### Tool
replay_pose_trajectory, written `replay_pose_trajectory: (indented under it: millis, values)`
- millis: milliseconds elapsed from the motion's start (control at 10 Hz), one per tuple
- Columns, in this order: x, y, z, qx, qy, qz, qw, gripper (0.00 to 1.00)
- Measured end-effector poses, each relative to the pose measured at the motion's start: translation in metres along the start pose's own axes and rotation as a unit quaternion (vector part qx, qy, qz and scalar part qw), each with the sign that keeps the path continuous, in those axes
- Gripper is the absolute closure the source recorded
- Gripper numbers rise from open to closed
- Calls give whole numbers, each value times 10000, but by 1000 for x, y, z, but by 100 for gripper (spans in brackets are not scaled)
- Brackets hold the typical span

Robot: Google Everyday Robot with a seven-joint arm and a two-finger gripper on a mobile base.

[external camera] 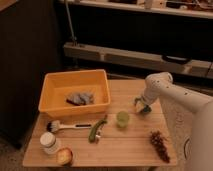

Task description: Place sponge in tray

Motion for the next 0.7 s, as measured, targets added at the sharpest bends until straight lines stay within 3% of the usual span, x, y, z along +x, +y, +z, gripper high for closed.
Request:
replay_pose_trajectory:
  millis: [100, 200, 700]
  values:
    - [0, -1, 3, 3, 25, 28, 10000, 36]
    - [0, 0, 5, 15, 52, 64, 10000, 44]
    - [-8, 2, 2, 7, 55, 302, 9995, 93]
